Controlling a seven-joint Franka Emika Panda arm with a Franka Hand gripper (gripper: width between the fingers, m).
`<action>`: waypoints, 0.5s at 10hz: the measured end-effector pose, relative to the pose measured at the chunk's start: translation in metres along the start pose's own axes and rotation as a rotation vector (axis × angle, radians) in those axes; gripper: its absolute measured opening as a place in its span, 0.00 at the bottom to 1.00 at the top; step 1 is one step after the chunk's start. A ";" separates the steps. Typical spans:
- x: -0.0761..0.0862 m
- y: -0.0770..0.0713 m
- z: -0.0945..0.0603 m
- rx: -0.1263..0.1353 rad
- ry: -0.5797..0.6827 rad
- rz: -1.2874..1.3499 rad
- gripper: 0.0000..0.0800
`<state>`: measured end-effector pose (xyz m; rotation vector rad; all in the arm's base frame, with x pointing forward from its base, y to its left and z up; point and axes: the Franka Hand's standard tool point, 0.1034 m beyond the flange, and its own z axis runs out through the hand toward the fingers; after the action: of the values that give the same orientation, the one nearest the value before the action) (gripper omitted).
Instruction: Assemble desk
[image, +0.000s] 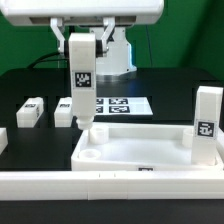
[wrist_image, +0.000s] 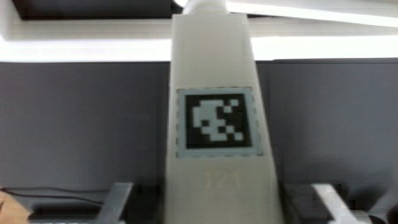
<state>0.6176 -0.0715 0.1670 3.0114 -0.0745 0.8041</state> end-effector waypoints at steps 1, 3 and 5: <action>-0.003 -0.001 0.003 0.001 -0.005 0.000 0.36; -0.006 0.000 0.011 -0.018 0.016 -0.001 0.36; -0.016 -0.004 0.021 -0.015 -0.005 -0.004 0.36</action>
Offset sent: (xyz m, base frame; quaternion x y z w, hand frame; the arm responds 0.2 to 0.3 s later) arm 0.0043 0.0097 -0.0187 0.0119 0.0222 0.0156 0.9996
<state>0.6147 -0.0678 0.1410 2.9988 -0.0737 0.7928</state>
